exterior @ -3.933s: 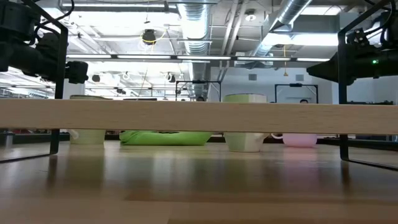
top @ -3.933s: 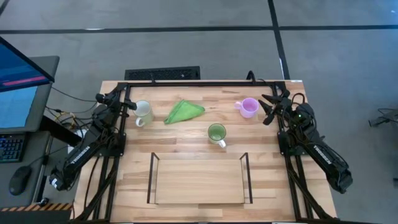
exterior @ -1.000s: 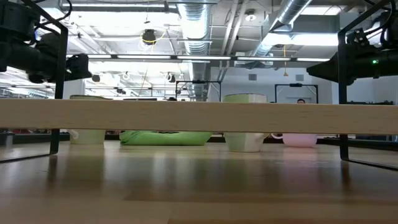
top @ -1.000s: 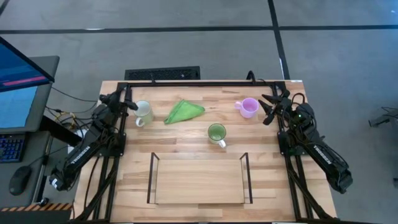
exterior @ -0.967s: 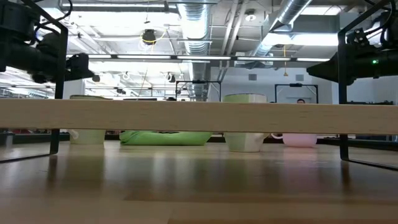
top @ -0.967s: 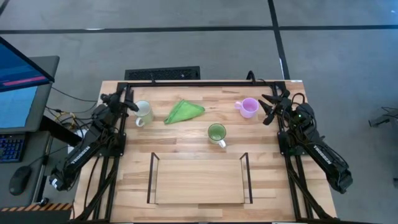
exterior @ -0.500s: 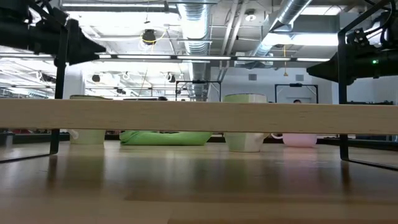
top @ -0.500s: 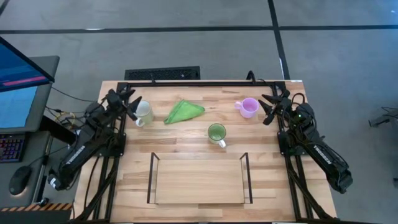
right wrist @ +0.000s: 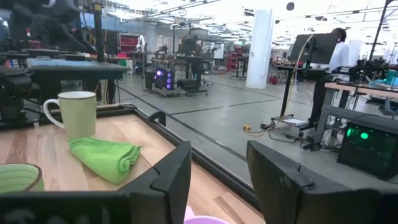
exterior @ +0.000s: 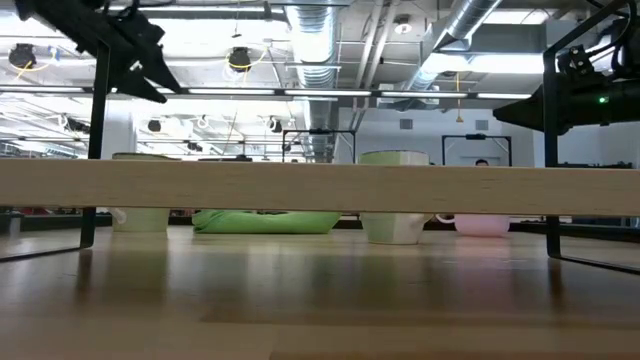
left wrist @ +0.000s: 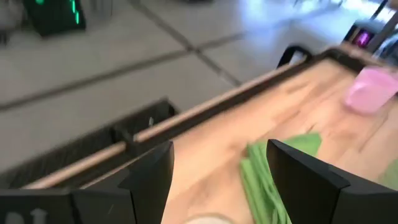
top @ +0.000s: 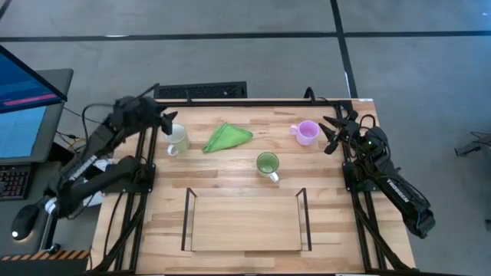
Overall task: Stack small to large cups/mugs on shelf
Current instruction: Put the light green mug on the shelf
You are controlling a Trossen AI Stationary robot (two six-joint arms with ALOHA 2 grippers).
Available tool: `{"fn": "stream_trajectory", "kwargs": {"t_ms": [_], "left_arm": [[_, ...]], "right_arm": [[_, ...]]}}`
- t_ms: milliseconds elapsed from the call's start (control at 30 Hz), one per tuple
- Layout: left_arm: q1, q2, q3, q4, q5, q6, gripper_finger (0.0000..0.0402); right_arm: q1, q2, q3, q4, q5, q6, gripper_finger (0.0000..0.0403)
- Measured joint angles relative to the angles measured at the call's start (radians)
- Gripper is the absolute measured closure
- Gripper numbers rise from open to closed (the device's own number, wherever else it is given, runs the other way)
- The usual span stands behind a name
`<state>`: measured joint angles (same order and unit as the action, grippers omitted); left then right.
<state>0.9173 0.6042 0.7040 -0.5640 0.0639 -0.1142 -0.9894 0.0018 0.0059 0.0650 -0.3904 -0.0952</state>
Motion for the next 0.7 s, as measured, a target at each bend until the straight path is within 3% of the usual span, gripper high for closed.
{"fn": "stream_trajectory", "kwargs": {"t_ms": [133, 300, 700], "left_arm": [[0.0, 0.105, 0.131, -0.186, -0.01, -0.002, 0.0155], [-0.002, 0.2, 0.227, -0.389, -0.114, -0.043, 0.0155], [-0.053, 0.333, 0.238, -0.562, -0.203, -0.218, 0.0155]], "right_arm": [[0.0, 0.0, 0.0, 0.0, 0.0, 0.001, 0.0226], [0.0, 0.0, 0.0, 0.0, 0.0, 0.0, 0.0226], [0.0, 0.0, 0.0, 0.0, 0.0, 0.001, 0.0226]]}}
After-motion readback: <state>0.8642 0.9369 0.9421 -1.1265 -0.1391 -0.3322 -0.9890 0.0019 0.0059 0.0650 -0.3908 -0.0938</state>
